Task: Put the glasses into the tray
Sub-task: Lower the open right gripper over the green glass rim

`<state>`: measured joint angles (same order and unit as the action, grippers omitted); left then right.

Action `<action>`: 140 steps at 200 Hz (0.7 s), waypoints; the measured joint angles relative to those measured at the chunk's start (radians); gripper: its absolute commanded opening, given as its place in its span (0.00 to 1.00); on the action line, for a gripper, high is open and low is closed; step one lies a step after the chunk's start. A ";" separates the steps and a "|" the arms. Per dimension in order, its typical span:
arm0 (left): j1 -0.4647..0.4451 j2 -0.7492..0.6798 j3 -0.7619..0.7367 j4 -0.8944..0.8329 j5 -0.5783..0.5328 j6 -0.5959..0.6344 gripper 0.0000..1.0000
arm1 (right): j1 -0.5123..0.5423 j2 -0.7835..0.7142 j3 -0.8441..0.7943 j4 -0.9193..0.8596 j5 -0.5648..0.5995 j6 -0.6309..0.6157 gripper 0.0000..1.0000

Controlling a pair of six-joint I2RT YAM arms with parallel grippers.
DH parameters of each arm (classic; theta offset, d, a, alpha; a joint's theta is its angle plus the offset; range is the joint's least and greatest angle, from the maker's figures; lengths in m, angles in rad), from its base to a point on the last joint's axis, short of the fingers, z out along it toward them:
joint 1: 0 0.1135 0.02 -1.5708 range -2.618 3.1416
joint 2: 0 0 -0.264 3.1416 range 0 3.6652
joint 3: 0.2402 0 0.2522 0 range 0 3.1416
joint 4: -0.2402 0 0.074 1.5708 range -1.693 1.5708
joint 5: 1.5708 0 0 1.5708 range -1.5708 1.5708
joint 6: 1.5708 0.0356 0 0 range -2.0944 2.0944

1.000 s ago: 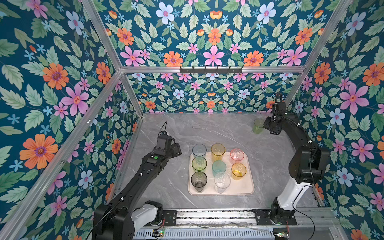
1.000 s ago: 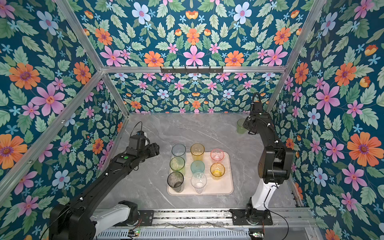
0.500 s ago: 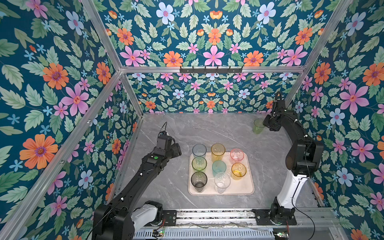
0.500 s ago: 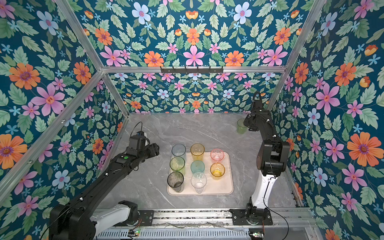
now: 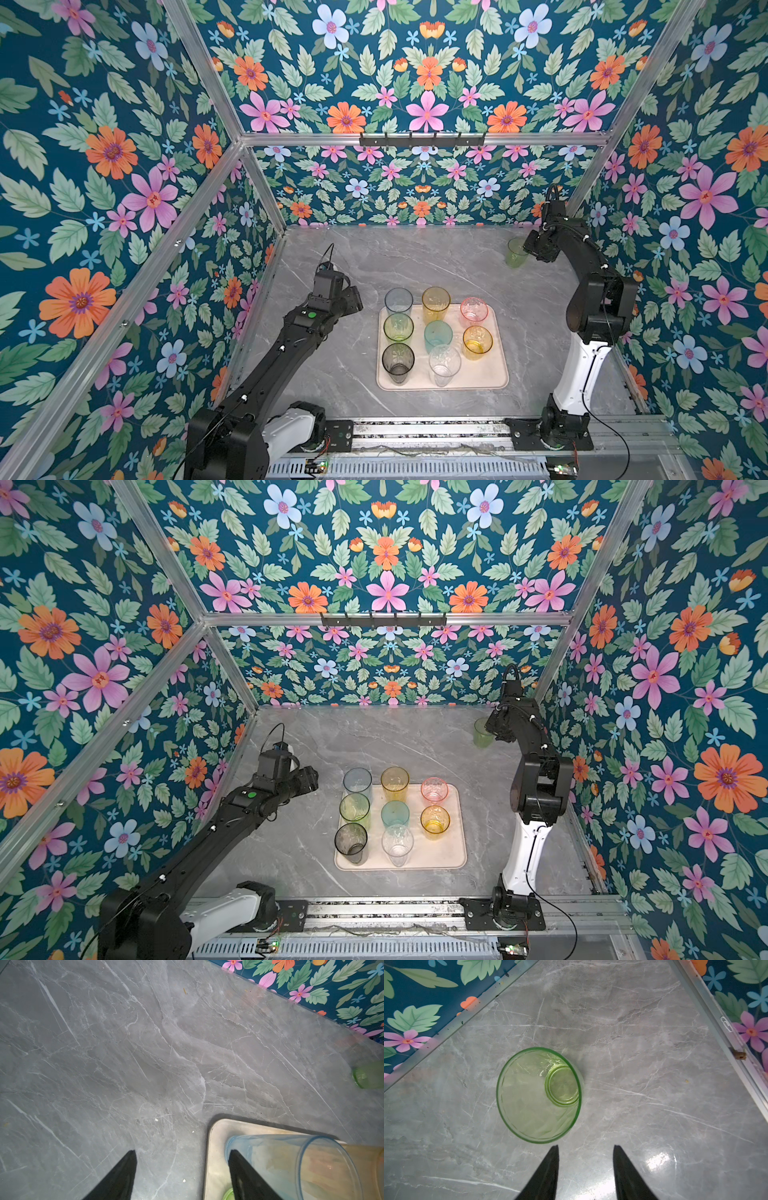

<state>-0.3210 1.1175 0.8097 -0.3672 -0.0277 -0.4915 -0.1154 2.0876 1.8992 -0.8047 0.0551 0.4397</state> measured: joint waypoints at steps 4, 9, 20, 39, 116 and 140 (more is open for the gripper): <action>0.000 0.000 0.001 0.000 0.000 0.000 0.73 | -0.001 0.002 0.001 0.000 0.000 0.000 0.45; 0.000 0.001 0.003 0.000 0.000 0.000 0.73 | -0.002 0.005 0.002 -0.002 0.000 0.000 0.44; 0.000 0.003 0.005 0.000 0.000 0.000 0.73 | -0.002 0.011 0.002 -0.002 -0.002 0.002 0.45; 0.000 0.007 0.008 0.000 0.000 0.000 0.73 | -0.003 0.019 0.002 -0.002 -0.008 0.004 0.45; 0.000 0.008 0.011 0.000 0.000 0.002 0.73 | -0.003 0.045 0.024 -0.003 -0.023 0.022 0.44; 0.000 0.006 0.011 -0.001 0.000 0.003 0.73 | -0.003 0.056 0.042 -0.002 -0.023 0.022 0.45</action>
<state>-0.3210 1.1233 0.8211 -0.3679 -0.0280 -0.4885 -0.1188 2.1437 1.9408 -0.8070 0.0326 0.4618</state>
